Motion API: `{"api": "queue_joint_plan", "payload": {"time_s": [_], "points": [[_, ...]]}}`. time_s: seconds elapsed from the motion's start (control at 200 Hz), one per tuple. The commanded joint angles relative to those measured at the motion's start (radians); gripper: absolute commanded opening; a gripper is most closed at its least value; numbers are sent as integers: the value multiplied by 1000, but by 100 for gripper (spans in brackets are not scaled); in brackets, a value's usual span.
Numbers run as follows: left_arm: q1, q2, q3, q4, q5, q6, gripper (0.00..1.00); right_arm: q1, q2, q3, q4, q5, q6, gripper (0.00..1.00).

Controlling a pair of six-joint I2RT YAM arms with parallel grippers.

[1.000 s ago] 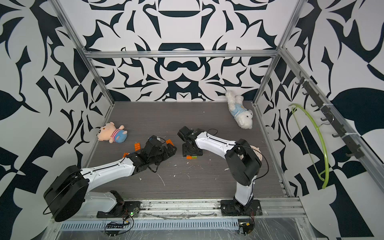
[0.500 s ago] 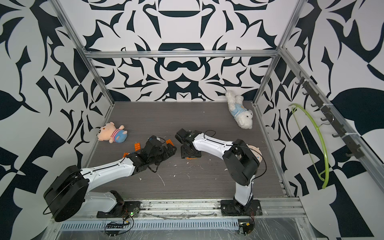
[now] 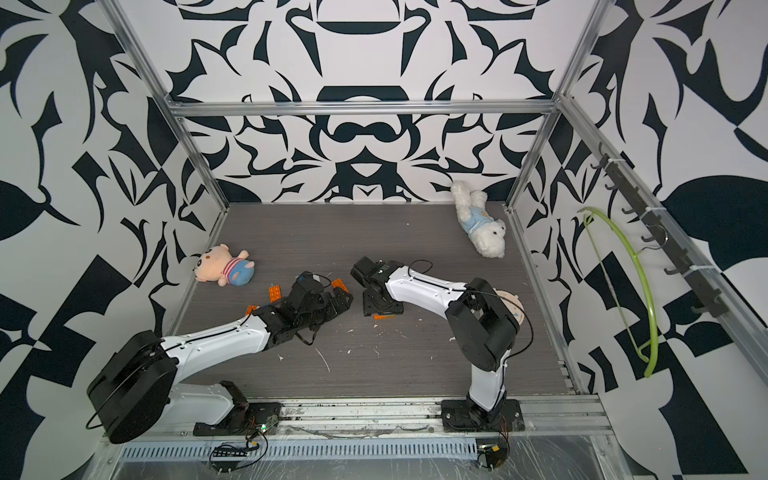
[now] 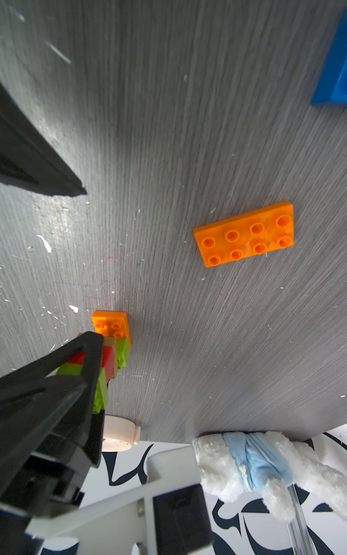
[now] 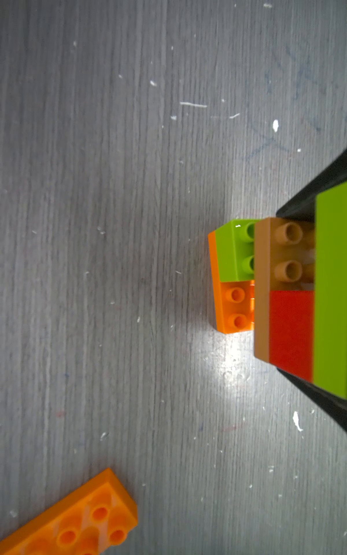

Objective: Assemble the number 5 with lego
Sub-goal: Assemble the lego brick with the lego brick.

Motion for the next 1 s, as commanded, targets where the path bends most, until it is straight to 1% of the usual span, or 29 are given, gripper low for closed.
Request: {"api": "queue_joint_plan", "payload": {"time_s": [0.0, 0.105, 0.38, 0.475, 0.73, 0.995], "points": [[3, -14, 17, -20, -12, -3, 99, -4, -45, 10, -16, 32, -28, 62], [2, -13, 17, -21, -9, -3, 99, -9, -52, 13, -6, 4, -72, 62], [3, -13, 16, -23, -9, -3, 99, -25, -55, 10, -22, 3, -131, 62], [3, -16, 15, -28, -14, -4, 99, -35, -57, 6, -13, -36, -162, 62], [3, -13, 21, -32, -17, -3, 99, -41, -46, -4, 1, -50, -189, 62], [3, -14, 16, -39, -18, -5, 99, -42, -37, -20, -15, -49, -161, 62]]}}
